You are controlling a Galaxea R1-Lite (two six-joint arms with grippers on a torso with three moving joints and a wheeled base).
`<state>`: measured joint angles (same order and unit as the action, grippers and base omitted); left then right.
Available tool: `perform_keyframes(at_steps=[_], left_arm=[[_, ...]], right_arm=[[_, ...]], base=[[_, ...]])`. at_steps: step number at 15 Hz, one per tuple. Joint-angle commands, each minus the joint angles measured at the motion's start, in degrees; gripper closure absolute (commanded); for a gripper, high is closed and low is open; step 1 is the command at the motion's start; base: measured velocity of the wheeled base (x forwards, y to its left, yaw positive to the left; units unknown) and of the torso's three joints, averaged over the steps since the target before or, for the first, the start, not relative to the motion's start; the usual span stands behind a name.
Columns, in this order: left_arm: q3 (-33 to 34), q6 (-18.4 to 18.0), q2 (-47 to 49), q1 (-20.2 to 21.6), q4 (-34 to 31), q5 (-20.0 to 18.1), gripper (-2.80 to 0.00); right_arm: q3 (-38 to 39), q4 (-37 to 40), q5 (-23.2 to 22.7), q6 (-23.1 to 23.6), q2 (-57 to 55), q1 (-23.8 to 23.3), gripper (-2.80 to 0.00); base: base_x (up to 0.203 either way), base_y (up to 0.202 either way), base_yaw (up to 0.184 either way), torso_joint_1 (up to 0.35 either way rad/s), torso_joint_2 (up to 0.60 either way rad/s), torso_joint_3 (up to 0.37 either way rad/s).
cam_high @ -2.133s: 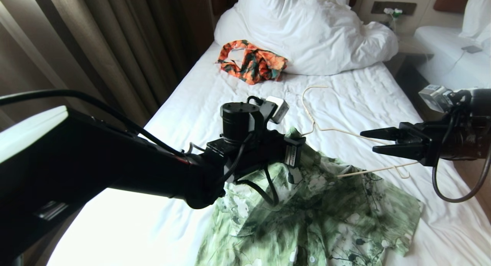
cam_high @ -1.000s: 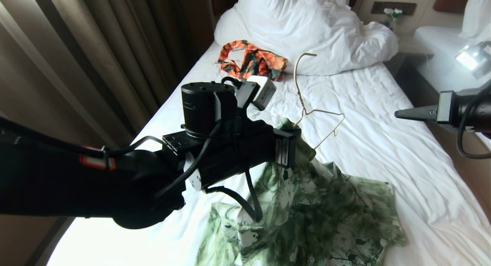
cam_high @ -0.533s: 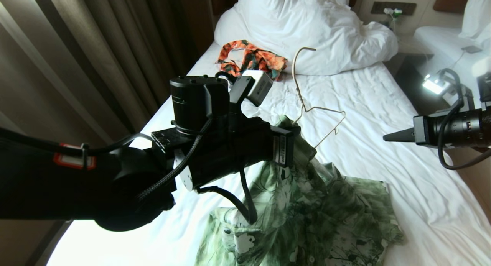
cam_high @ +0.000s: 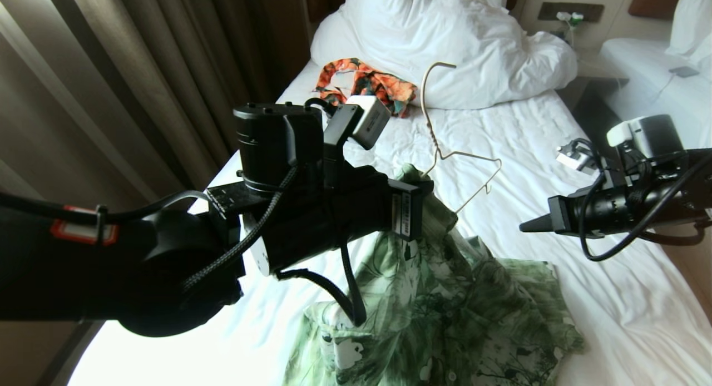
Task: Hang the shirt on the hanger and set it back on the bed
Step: Hook the other side of the shirt onto the hanger
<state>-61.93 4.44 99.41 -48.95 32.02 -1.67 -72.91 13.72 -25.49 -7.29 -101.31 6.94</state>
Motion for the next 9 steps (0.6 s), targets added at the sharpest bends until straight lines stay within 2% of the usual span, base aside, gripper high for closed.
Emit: perform_keyframes(at_steps=[1,2,4,6,9], left_arm=[[-0.03,0.05,-0.01,-0.01,0.23,0.0,0.0],[-0.03,0.05,-0.07,-0.01,0.23,0.0,0.0],[0.05,0.05,-0.1,0.08,0.23,0.17,0.0],[0.05,0.05,-0.01,0.17,0.32,0.17,0.0],[0.05,0.05,0.08,0.25,0.32,0.17,0.0]], right_arm=[[-0.2,-2.77,-0.12,-2.02,-2.95,3.02,0.0],[-0.26,-4.09,-0.02,-3.32,-3.54,4.16,-2.8],[-0.39,-6.35,0.97,-5.26,-4.86,6.52,-2.8],[-0.4,-7.31,4.08,-5.45,-6.57,8.29,-2.8],[-0.31,-9.68,5.36,-5.45,-8.03,9.76,-2.8]], base=[[0.0,0.0,0.0,0.0,0.0,0.0],[0.0,0.0,0.0,0.0,0.0,0.0],[0.0,0.0,0.0,0.0,0.0,0.0],[0.0,0.0,0.0,0.0,0.0,0.0],[0.0,0.0,0.0,0.0,0.0,0.0]])
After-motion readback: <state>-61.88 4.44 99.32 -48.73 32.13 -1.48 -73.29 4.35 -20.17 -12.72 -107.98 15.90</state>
